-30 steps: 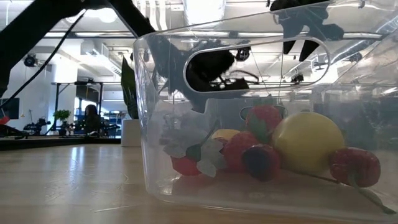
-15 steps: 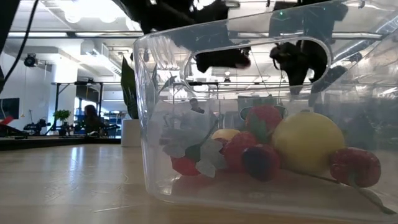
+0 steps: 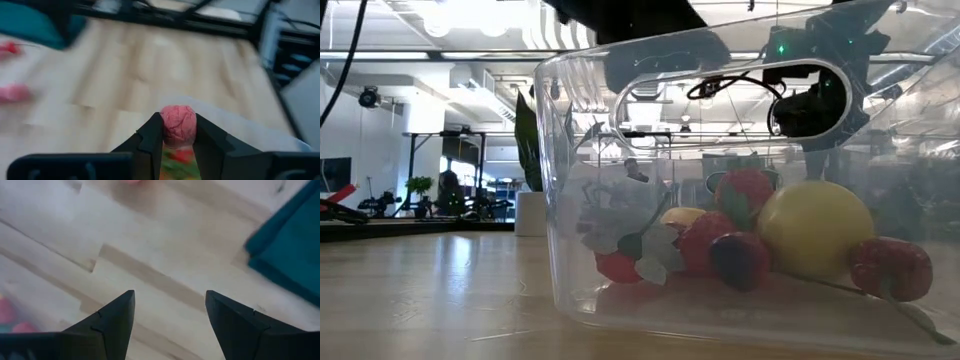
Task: Pick and placing Produce into tupperware
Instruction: Put the peach into the transparent bin
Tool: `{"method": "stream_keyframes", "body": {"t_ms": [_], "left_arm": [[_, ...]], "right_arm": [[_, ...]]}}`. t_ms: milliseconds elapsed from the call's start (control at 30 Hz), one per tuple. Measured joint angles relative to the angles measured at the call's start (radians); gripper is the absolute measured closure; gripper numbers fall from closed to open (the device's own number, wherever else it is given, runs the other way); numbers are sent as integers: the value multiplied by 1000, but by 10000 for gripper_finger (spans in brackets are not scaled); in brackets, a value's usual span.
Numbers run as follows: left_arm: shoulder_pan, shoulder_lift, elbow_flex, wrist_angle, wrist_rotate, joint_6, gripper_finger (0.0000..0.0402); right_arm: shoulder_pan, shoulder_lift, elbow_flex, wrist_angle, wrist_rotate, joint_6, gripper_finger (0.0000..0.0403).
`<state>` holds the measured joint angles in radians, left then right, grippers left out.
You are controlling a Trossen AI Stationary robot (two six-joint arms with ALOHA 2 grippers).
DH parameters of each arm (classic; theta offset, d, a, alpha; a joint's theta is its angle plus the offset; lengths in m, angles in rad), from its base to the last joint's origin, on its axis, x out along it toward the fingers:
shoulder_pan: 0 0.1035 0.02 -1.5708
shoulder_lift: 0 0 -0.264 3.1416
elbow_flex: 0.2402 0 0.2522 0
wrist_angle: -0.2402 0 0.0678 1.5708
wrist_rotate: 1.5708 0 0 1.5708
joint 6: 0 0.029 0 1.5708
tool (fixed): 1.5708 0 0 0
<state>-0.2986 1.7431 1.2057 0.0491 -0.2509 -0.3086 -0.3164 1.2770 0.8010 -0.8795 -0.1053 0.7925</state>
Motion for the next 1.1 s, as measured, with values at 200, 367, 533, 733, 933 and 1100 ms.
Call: {"method": "stream_keyframes", "body": {"t_ms": [200,367,533,733,933,1100], "left_arm": [[-68,56,6,13,59,-115,331],[-83,111,4,9,60,-133,331],[-83,180,5,24,96,-184,331],[-93,238,9,74,119,-242,331],[-94,219,8,82,104,-316,291],[-94,180,7,80,89,-316,210]], "right_arm": [[0,0,13,1,54,-8,168],[0,0,29,4,54,-8,168],[0,0,31,5,54,-8,168],[0,0,31,6,54,-8,168],[0,0,31,27,54,-19,168],[0,0,31,112,54,-63,168]]}}
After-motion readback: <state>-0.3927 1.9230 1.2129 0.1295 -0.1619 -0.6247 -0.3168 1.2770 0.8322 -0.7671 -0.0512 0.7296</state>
